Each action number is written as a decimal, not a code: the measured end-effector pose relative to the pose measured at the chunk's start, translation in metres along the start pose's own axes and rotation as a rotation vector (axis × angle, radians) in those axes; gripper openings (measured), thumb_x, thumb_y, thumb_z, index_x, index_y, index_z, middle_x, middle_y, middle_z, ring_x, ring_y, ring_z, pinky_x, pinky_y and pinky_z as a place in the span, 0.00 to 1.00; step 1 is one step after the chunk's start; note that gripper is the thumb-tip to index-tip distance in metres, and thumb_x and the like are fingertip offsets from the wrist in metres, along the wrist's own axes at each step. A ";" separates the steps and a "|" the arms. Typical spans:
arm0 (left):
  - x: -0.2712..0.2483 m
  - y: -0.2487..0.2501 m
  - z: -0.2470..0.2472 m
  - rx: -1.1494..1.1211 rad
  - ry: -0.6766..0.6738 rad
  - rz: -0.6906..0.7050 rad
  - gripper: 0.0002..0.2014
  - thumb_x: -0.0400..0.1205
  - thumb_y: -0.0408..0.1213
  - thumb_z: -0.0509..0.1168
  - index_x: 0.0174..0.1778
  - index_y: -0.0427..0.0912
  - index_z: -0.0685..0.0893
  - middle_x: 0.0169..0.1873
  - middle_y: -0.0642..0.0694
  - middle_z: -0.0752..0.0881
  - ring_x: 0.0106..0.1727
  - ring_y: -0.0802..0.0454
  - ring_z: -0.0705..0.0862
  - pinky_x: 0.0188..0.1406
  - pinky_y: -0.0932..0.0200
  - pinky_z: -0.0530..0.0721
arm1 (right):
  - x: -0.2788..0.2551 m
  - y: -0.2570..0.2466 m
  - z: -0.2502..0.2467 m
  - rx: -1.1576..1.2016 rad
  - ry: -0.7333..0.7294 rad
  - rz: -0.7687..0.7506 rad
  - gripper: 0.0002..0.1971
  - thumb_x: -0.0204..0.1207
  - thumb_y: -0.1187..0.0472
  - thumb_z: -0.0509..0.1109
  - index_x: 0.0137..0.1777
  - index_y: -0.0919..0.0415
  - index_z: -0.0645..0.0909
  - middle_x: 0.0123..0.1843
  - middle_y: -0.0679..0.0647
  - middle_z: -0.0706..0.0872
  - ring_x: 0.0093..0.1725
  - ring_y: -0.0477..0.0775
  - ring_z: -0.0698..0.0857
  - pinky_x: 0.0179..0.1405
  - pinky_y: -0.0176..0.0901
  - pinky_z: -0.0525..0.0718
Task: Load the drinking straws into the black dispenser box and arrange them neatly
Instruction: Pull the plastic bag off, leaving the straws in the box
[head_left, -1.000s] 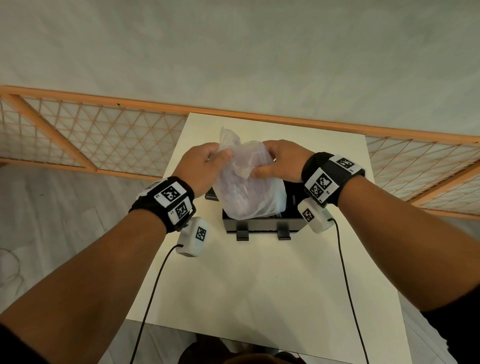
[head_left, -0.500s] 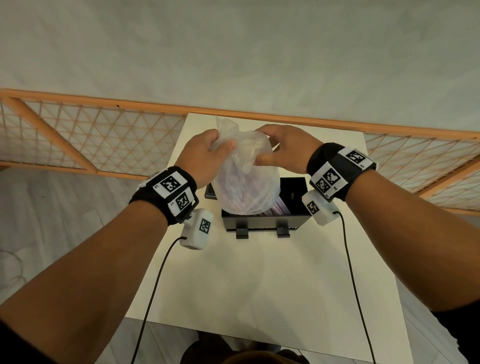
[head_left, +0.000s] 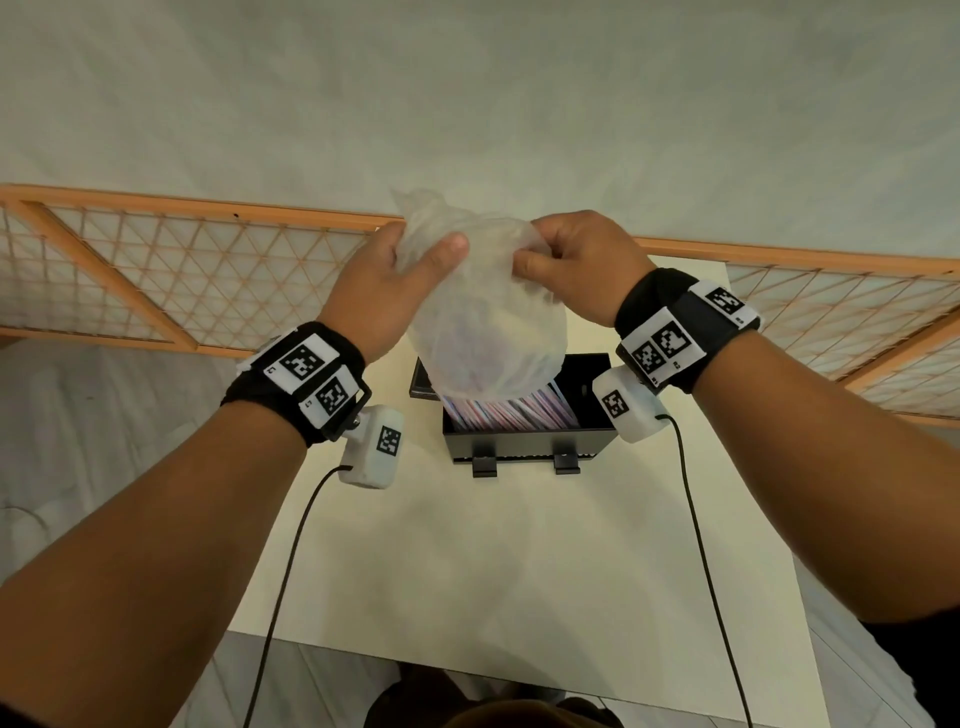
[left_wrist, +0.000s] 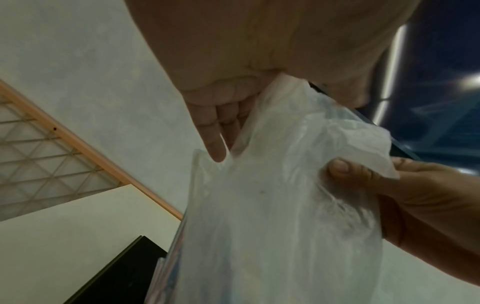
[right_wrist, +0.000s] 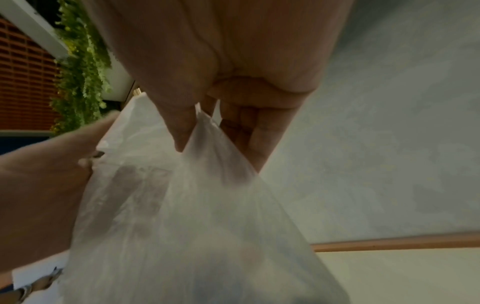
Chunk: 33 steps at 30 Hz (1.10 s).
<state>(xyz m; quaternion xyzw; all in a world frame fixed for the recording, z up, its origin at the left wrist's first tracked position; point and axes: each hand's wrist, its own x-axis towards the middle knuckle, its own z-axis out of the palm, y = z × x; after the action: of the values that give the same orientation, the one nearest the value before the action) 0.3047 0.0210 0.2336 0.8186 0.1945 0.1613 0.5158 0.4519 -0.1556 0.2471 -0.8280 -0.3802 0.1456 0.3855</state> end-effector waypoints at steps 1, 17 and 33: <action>-0.003 0.000 -0.001 -0.052 -0.027 -0.025 0.29 0.77 0.64 0.73 0.68 0.50 0.83 0.58 0.55 0.91 0.58 0.59 0.89 0.59 0.52 0.87 | 0.000 -0.002 -0.002 0.048 0.014 -0.001 0.08 0.81 0.57 0.71 0.50 0.60 0.89 0.43 0.57 0.92 0.41 0.56 0.91 0.43 0.53 0.91; -0.008 0.012 -0.002 -0.103 0.156 -0.058 0.10 0.85 0.43 0.71 0.58 0.44 0.90 0.49 0.52 0.94 0.50 0.56 0.93 0.54 0.52 0.90 | -0.003 -0.030 -0.006 0.150 0.095 -0.147 0.21 0.78 0.45 0.73 0.68 0.51 0.80 0.62 0.45 0.88 0.62 0.45 0.87 0.64 0.56 0.84; -0.124 -0.033 0.016 -0.119 0.144 -0.269 0.26 0.79 0.36 0.78 0.71 0.44 0.76 0.58 0.51 0.89 0.52 0.62 0.90 0.44 0.67 0.87 | -0.094 -0.007 0.081 -0.101 -0.435 -0.133 0.10 0.83 0.62 0.61 0.52 0.57 0.85 0.40 0.49 0.85 0.38 0.53 0.81 0.41 0.44 0.79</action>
<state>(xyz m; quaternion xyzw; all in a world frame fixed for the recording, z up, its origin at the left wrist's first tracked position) 0.1988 -0.0388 0.1894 0.7394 0.3291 0.1604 0.5650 0.3424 -0.1797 0.1935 -0.7686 -0.5148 0.2757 0.2613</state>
